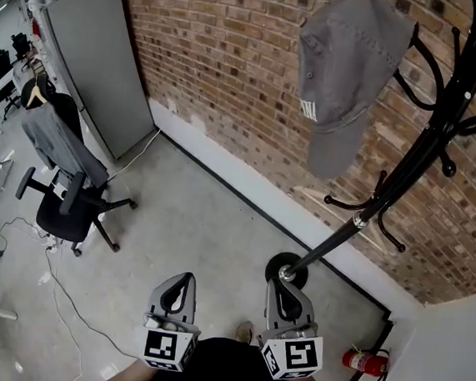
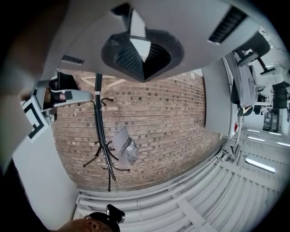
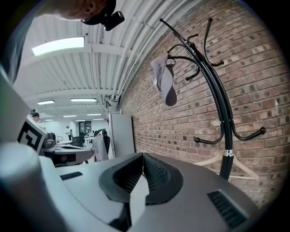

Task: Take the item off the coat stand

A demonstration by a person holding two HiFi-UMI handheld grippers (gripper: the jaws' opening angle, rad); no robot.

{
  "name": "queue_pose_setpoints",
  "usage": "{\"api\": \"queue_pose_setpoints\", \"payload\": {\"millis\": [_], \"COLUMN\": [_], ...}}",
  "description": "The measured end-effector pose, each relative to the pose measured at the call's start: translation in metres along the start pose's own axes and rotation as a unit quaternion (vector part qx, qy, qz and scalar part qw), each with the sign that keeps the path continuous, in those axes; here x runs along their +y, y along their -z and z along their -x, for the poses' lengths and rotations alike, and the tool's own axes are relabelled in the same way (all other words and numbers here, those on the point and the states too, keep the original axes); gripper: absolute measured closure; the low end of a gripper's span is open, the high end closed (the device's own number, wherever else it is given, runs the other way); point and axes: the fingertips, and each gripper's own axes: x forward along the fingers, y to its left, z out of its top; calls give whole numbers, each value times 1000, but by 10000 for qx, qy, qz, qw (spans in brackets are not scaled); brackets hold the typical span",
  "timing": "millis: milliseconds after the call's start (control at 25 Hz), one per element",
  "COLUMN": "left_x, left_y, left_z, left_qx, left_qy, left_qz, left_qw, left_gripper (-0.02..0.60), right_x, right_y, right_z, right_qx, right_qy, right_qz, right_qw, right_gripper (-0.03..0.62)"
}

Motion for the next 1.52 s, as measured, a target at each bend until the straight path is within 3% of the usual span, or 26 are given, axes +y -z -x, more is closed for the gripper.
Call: {"api": "queue_pose_setpoints", "payload": {"millis": [280,560,720,840,1000,1280,1520], "left_x": [-15,-6,-5,-7,-7,4,22], "left_y": [-31,-54,-73,-86,-97,-100,-93], "left_z": [-33,-55,-63,-68,-64,-54,-42], "left_qx": [-304,-403,-527,-574,-644,-738,-640], "left_qy": [-392,-520,-430,-276,-188,-165,-308], "left_qz": [-32,-100,-100,-128,-116,-58,26], "left_qw": [9988,9978,9976,9979,9977,9971,9975], "left_gripper": [555,555,555,555,555,555,555], "right_x": [-55,-60,-79,-90,-89,-82,-73], "right_y": [-51,-117,-152,-166,-181,-216,-222], "right_z": [-22,-37,-46,-54,-61,-85,-86], "right_qx": [-563,-987,-1204,-1201,-1221,-1426,-1607], "right_qy": [-483,-1050,-906,-806,-827,-980,-1393], "right_qz": [22,272,233,266,353,473,-23], "right_qw": [9972,9892,9883,9891,9884,9838,9771], "right_gripper": [579,577,573,506,466,465,472]}}
